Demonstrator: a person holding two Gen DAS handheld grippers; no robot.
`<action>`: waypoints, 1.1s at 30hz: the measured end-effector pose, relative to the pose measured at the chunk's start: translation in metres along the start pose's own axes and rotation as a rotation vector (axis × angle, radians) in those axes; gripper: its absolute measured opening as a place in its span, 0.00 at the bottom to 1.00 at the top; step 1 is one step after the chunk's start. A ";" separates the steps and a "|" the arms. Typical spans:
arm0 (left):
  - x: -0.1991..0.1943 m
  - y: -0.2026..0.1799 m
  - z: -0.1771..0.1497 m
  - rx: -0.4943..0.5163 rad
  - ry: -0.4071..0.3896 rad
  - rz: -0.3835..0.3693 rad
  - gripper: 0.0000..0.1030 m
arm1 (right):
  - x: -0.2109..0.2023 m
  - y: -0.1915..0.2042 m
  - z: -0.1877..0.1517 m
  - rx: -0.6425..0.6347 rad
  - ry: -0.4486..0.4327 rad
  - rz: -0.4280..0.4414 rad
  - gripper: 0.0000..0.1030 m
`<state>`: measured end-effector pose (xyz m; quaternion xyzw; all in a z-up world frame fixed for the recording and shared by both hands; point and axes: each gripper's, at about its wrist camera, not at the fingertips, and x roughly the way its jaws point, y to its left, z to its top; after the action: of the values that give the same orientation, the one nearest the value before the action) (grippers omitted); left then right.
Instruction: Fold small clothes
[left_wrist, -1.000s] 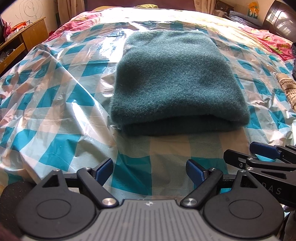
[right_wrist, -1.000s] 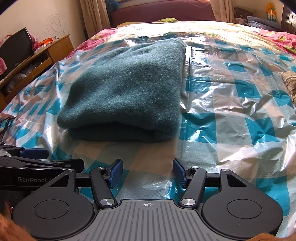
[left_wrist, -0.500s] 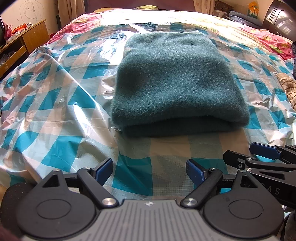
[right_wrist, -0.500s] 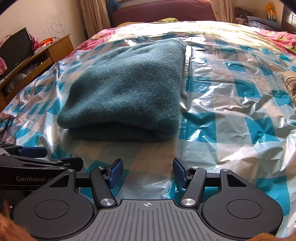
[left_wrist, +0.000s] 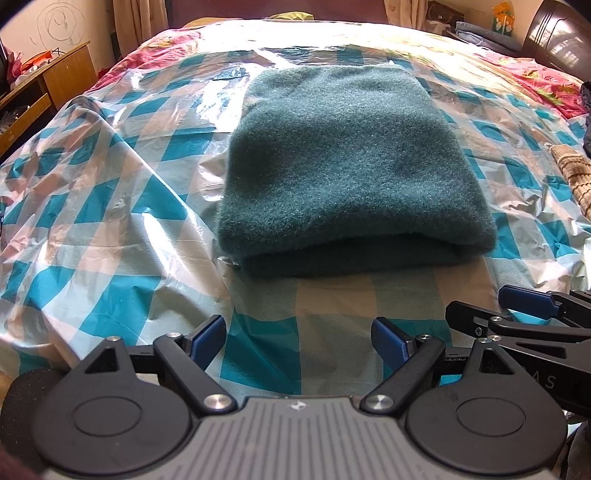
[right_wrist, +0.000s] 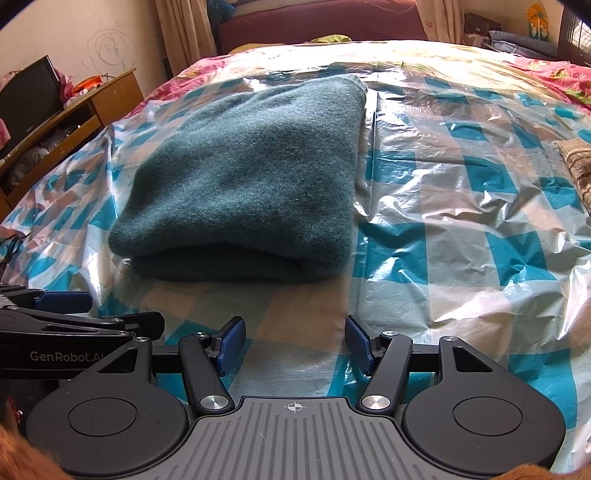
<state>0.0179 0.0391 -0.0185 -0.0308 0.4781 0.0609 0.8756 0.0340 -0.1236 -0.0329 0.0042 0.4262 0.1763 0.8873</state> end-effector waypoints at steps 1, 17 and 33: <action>0.000 0.000 0.000 0.001 -0.001 -0.001 0.88 | 0.000 0.000 0.000 0.000 0.000 0.000 0.58; 0.000 0.000 0.000 0.000 0.003 0.016 0.88 | 0.000 0.001 0.000 -0.004 0.001 0.003 0.58; -0.001 0.000 0.000 -0.004 0.003 0.021 0.88 | -0.001 0.001 0.000 -0.004 0.001 0.004 0.58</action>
<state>0.0169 0.0395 -0.0177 -0.0275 0.4798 0.0712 0.8740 0.0335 -0.1233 -0.0321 0.0033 0.4263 0.1788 0.8867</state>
